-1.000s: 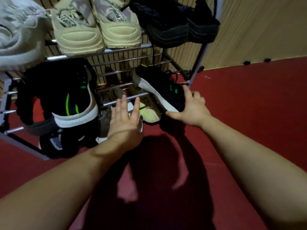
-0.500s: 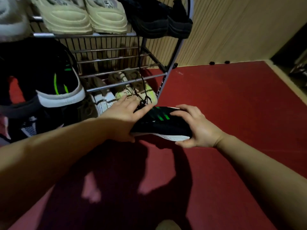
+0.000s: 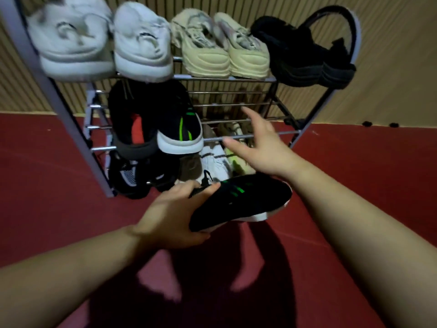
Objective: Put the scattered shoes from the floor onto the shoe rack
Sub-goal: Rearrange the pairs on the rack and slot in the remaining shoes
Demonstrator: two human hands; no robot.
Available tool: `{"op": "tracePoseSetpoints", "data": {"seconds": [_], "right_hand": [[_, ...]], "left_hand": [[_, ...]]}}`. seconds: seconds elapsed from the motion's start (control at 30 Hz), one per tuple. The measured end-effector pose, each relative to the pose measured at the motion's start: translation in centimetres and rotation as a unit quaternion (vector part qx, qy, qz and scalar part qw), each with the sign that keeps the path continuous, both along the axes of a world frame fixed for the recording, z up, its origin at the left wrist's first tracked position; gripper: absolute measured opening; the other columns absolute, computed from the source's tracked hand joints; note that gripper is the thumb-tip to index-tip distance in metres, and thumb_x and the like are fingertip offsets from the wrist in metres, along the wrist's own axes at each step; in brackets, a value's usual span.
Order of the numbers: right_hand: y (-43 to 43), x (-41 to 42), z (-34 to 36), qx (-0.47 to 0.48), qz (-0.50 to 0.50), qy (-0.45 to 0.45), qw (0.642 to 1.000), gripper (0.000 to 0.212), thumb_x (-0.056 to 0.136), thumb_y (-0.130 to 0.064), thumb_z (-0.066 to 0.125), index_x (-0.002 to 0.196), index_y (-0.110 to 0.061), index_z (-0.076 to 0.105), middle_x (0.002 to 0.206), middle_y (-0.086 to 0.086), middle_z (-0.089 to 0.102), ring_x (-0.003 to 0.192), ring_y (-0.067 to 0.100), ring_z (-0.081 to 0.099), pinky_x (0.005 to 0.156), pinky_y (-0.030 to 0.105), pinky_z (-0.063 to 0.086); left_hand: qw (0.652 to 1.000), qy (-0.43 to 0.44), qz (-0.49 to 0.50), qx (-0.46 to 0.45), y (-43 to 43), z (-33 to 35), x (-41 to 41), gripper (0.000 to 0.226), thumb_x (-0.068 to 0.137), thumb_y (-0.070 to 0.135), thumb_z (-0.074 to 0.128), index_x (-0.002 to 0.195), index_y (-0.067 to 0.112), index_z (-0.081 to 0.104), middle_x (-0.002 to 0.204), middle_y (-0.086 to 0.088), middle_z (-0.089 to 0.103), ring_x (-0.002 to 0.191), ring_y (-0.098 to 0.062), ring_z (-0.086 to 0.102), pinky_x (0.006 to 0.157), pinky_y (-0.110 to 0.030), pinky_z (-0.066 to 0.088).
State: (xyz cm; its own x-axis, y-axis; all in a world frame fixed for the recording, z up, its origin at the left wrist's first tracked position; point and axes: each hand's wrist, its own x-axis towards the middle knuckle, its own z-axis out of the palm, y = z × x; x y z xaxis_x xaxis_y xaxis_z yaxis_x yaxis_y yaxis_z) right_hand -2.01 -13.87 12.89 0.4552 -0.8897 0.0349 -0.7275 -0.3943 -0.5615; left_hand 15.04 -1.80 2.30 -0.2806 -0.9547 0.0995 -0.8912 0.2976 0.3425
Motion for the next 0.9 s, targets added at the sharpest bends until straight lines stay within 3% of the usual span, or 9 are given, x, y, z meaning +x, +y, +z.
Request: {"op": "tracePoseSetpoints", "data": {"seconds": [0.07, 0.17, 0.27, 0.33, 0.43, 0.53, 0.63, 0.77, 0.9], "right_hand": [[0.6, 5.8, -0.3, 0.033, 0.008, -0.017, 0.999, 0.096, 0.077, -0.062, 0.061, 0.15, -0.027, 0.009, 0.155, 0.016, 0.015, 0.143, 0.029, 0.017, 0.117, 0.039, 0.018], [1.1, 11.7, -1.5, 0.076, 0.003, 0.04, 0.996, 0.11, 0.07, -0.067, 0.064, 0.149, -0.032, -0.005, 0.157, 0.017, -0.008, 0.144, 0.039, 0.007, 0.116, 0.045, 0.018], [0.3, 12.9, -2.3, 0.082, -0.021, 0.042, 0.996, 0.107, 0.073, -0.056, 0.071, 0.15, -0.029, 0.001, 0.156, 0.015, -0.003, 0.139, 0.04, 0.021, 0.11, 0.041, 0.028], [-0.4, 11.9, -2.7, 0.065, -0.026, 0.012, 0.998, 0.099, 0.073, -0.049, 0.073, 0.148, -0.023, 0.014, 0.15, 0.014, 0.016, 0.134, 0.037, 0.032, 0.109, 0.039, 0.032], [-1.5, 8.6, -2.4, 0.053, -0.02, -0.056, 0.997, 0.092, 0.075, -0.039, 0.074, 0.147, -0.014, 0.022, 0.143, 0.014, 0.031, 0.132, 0.029, 0.036, 0.109, 0.03, 0.031], [-2.4, 4.1, -1.8, 0.025, -0.012, -0.065, 0.998, 0.093, 0.077, -0.033, 0.074, 0.148, -0.012, 0.019, 0.147, 0.013, 0.028, 0.136, 0.023, 0.031, 0.107, 0.022, 0.025], [-3.9, -0.7, -1.8, 0.01, -0.039, -0.055, 0.998, 0.092, 0.076, -0.035, 0.075, 0.148, -0.013, 0.022, 0.15, 0.009, 0.028, 0.137, 0.02, 0.031, 0.104, 0.018, 0.024], [-6.6, -5.8, -2.6, -0.012, -0.084, -0.037, 0.996, 0.097, 0.074, -0.039, 0.076, 0.148, -0.011, 0.021, 0.151, 0.011, 0.028, 0.139, 0.023, 0.029, 0.114, 0.028, 0.025], [-8.3, -8.0, -4.0, -0.026, -0.133, -0.028, 0.99, 0.092, 0.077, -0.036, 0.075, 0.148, -0.015, 0.02, 0.15, 0.013, 0.026, 0.136, 0.028, 0.031, 0.112, 0.032, 0.028]], "left_hand": [[1.0, 0.005, 0.011, 0.006, 0.6, -0.2, 0.5, 0.095, 0.06, 0.067, 0.05, 0.144, 0.033, 0.022, 0.12, -0.008, 0.053, 0.103, -0.028, 0.058, 0.084, -0.034, 0.052], [0.999, -0.02, 0.027, 0.014, 1.6, -0.1, 1.3, 0.094, 0.064, 0.067, 0.05, 0.146, 0.029, 0.025, 0.116, -0.007, 0.052, 0.099, -0.027, 0.057, 0.08, -0.034, 0.052], [0.997, -0.018, 0.049, 0.048, 2.8, -0.3, 1.9, 0.096, 0.063, 0.07, 0.047, 0.146, 0.038, 0.012, 0.124, -0.005, 0.047, 0.108, -0.027, 0.052, 0.089, -0.036, 0.048], [0.996, -0.012, 0.062, 0.062, 3.1, -0.6, 1.9, 0.098, 0.06, 0.073, 0.045, 0.142, 0.042, 0.004, 0.127, -0.003, 0.044, 0.114, -0.026, 0.048, 0.096, -0.037, 0.044], [0.994, 0.016, 0.09, 0.062, 3.0, -1.2, 1.2, 0.104, 0.055, 0.072, 0.048, 0.148, 0.037, 0.014, 0.126, -0.001, 0.045, 0.115, -0.024, 0.049, 0.097, -0.035, 0.044], [0.992, 0.059, 0.104, 0.037, 2.4, -1.4, -0.1, 0.102, 0.055, 0.068, 0.053, 0.147, 0.032, 0.027, 0.118, -0.001, 0.05, 0.107, -0.025, 0.054, 0.088, -0.034, 0.049], [0.989, 0.07, 0.125, 0.037, 1.4, -0.8, -2.0, 0.102, 0.055, 0.07, 0.046, 0.148, 0.033, 0.023, 0.119, -0.001, 0.048, 0.108, -0.024, 0.052, 0.089, -0.032, 0.046], [0.975, 0.118, 0.183, 0.05, 0.1, 0.5, -4.9, 0.109, 0.05, 0.073, 0.042, 0.149, 0.036, 0.016, 0.121, 0.004, 0.042, 0.115, -0.018, 0.047, 0.096, -0.025, 0.038], [0.949, 0.182, 0.256, 0.031, -1.6, 2.0, -6.8, 0.099, 0.059, 0.064, 0.063, 0.145, 0.038, 0.023, 0.121, 0.004, 0.043, 0.119, -0.016, 0.045, 0.099, -0.024, 0.034]]}}
